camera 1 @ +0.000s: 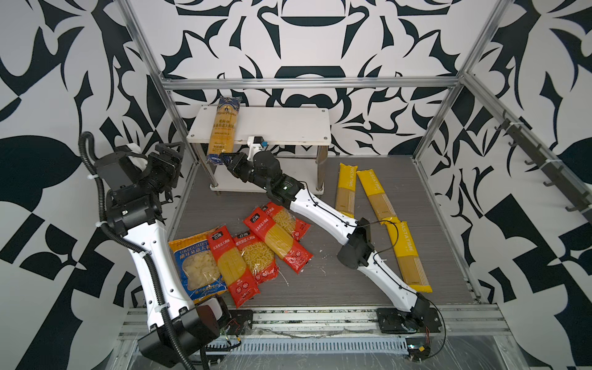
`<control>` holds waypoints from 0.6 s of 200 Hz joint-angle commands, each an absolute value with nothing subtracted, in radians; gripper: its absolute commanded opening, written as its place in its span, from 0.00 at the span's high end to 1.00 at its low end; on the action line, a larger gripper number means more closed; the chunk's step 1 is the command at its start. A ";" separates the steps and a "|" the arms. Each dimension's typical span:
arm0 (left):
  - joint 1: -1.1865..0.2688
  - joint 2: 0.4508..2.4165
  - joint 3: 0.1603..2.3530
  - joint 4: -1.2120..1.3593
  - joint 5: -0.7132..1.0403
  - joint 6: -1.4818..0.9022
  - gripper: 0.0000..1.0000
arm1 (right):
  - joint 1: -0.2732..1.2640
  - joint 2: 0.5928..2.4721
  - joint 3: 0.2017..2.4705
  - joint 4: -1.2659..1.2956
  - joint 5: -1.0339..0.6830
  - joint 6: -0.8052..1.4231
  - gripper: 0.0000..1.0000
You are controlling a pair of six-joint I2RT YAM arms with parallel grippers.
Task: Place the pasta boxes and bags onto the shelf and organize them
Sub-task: 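Open the right gripper and withdraw it while the left gripper holds the pack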
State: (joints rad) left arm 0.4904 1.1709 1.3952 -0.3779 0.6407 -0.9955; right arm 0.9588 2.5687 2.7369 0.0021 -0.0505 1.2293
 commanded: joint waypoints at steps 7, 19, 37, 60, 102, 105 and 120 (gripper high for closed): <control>0.442 1.187 1.230 -0.038 0.796 -1.256 0.16 | 0.948 2.464 2.665 0.142 0.017 1.179 0.96; 0.391 1.175 1.215 -0.029 0.767 -1.232 0.16 | 0.948 2.422 2.640 0.148 0.013 1.150 0.91; 0.329 1.178 1.203 -0.017 0.742 -1.213 0.12 | 0.948 2.417 2.643 0.152 0.010 1.142 0.88; 0.306 1.189 1.151 0.110 0.727 -1.281 0.13 | 0.948 2.439 2.689 0.139 -0.009 1.144 0.80; 0.257 1.227 1.139 0.163 0.692 -1.291 0.20 | 0.948 2.422 2.691 0.141 -0.039 1.135 0.63; 0.255 1.231 1.139 0.166 0.693 -1.293 0.21 | 0.949 2.419 2.686 0.141 -0.041 1.134 0.62; 0.250 1.235 1.134 0.172 0.685 -1.295 0.21 | 0.949 2.400 2.656 0.144 -0.050 1.131 0.59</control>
State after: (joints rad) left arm 0.2626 1.2198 1.1488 0.0952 0.7002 -1.2690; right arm 0.9524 2.4920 2.6526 0.0502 -0.0372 1.1599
